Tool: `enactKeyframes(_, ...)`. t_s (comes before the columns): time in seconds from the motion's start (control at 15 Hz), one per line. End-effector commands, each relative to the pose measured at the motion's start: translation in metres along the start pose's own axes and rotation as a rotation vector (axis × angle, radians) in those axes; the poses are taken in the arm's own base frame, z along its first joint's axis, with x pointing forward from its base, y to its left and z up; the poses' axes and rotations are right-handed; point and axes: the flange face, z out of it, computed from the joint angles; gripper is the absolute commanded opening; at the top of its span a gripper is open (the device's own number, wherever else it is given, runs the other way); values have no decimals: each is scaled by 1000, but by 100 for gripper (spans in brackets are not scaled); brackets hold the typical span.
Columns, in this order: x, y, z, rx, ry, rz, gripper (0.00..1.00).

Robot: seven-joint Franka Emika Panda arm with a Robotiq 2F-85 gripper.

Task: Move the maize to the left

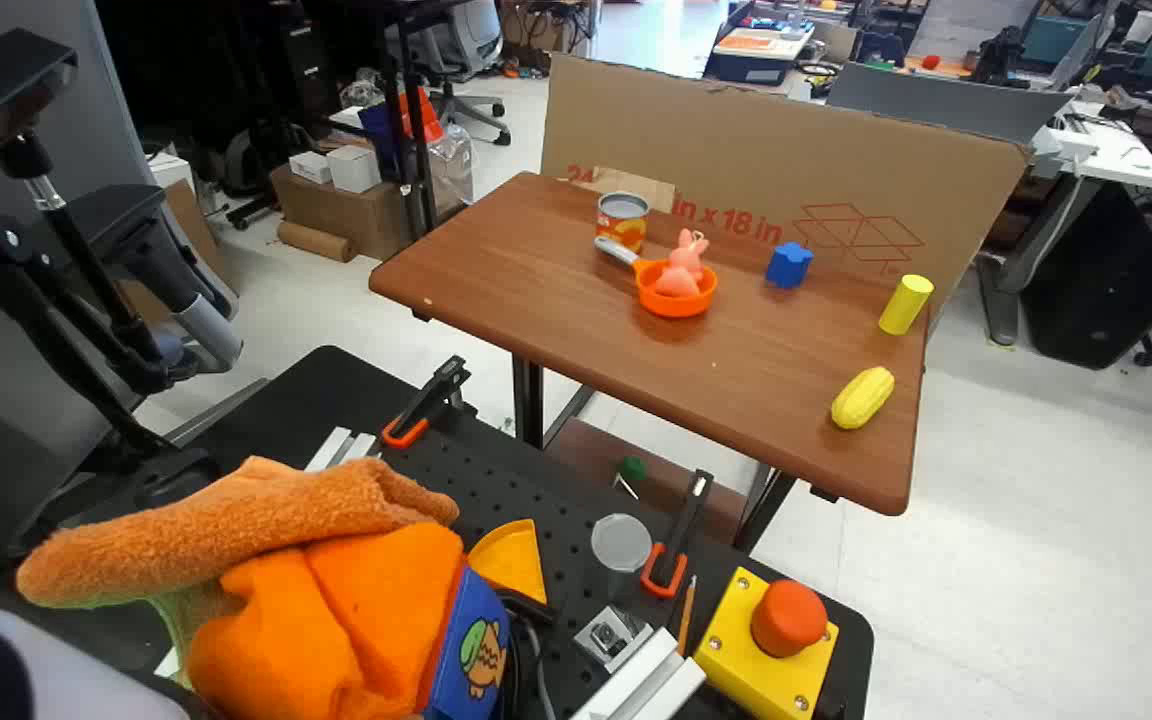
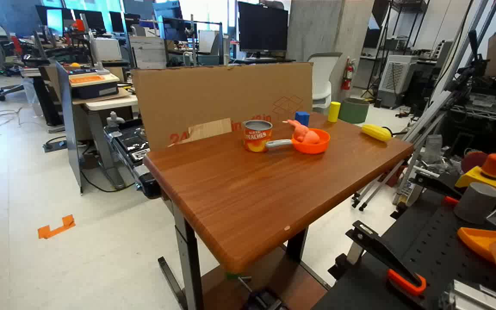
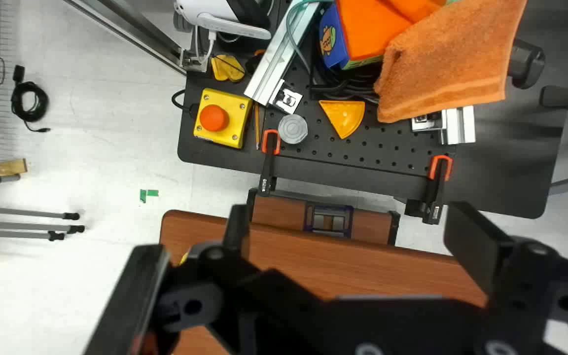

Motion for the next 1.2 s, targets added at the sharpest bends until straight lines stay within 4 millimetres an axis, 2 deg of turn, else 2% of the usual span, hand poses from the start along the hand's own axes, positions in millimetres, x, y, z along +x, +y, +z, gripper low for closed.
enactKeyframes(0.0, 0, 0, -1, 0, -1, 0, 100)
enactKeyframes(0.33, 0, 0, -1, 0, -1, 0, 100)
enactKeyframes(0.53, 11, 17, 2, -20, 36, 6, 100)
enactKeyframes(0.8, 36, 61, 17, -48, 95, 27, 100)
enactKeyframes(1.13, 81, 131, 56, -13, 141, 87, 100)
